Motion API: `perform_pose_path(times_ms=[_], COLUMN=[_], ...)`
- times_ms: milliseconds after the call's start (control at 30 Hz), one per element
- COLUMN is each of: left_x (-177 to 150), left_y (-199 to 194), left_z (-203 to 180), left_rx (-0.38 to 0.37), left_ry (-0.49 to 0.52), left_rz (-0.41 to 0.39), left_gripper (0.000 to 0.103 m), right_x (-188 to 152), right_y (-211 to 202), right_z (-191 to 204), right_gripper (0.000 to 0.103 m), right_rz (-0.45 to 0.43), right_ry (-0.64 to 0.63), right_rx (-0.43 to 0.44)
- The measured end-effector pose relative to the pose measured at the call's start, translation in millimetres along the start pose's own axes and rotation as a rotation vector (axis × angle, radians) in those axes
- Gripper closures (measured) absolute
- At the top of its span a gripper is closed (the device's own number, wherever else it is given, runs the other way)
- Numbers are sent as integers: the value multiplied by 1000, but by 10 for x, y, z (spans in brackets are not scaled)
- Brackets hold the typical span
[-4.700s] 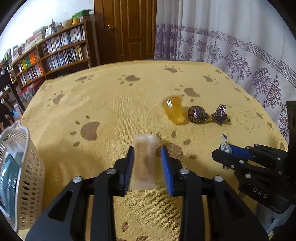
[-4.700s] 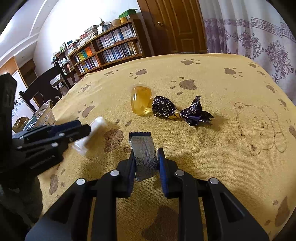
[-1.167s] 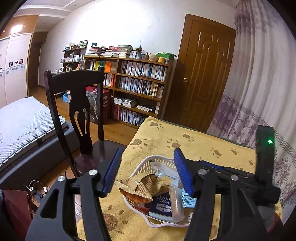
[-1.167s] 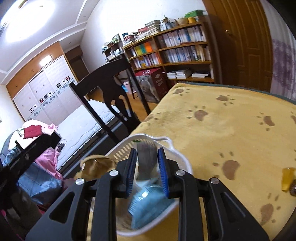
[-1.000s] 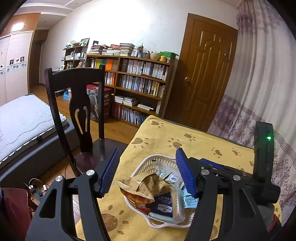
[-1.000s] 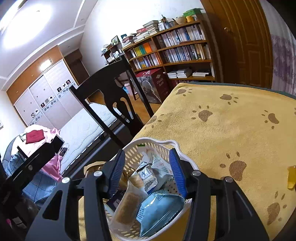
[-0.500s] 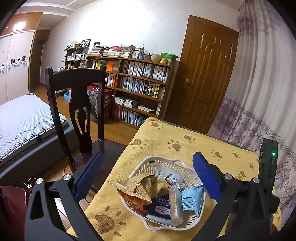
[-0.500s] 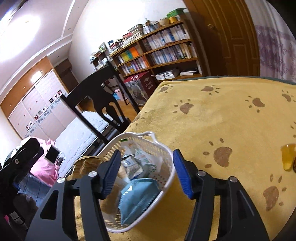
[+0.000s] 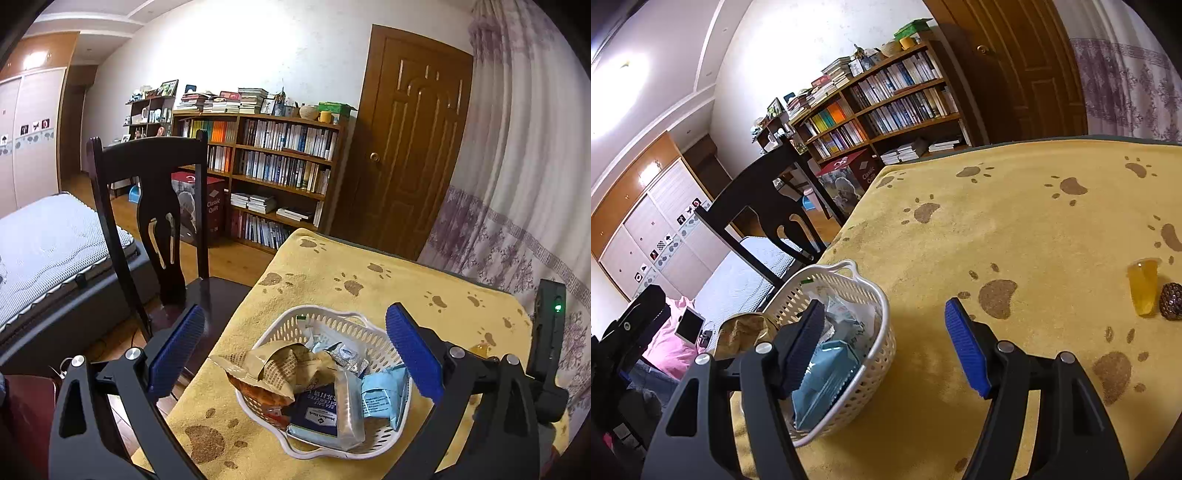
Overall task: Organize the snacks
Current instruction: 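Move the open right tool to the purple wrapped candy on the table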
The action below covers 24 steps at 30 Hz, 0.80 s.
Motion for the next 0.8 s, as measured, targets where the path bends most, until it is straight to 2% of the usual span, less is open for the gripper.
perform_pose_path(times_ms=[300,400,800], left_x=[10,12,5], left_y=[3,-9,-38], left_z=[-43,-78,-193], left_rx=[32,48,56], left_ry=[30,54,107], left_rz=[-6,-11,-20], left_gripper=[3,3,3], right_x=[-21,-23,-46], right_y=[-89,-105,-156], right_z=[-43,-79,-225], right_gripper=[34,29,28], right_rz=[-16,-14,-4], right_ry=[-15,-8,-2], right_rx=[-18,-22,-44])
Point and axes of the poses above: each gripper's, at about its wrist camera, not at the fingertips, and y roughly the way its jaws point, z to its left, x to its top, the point moved 6 cm from there along y, roughly the way its jaws point, and after that the axes turned 13 degrees about y, right-handed, at the moved point
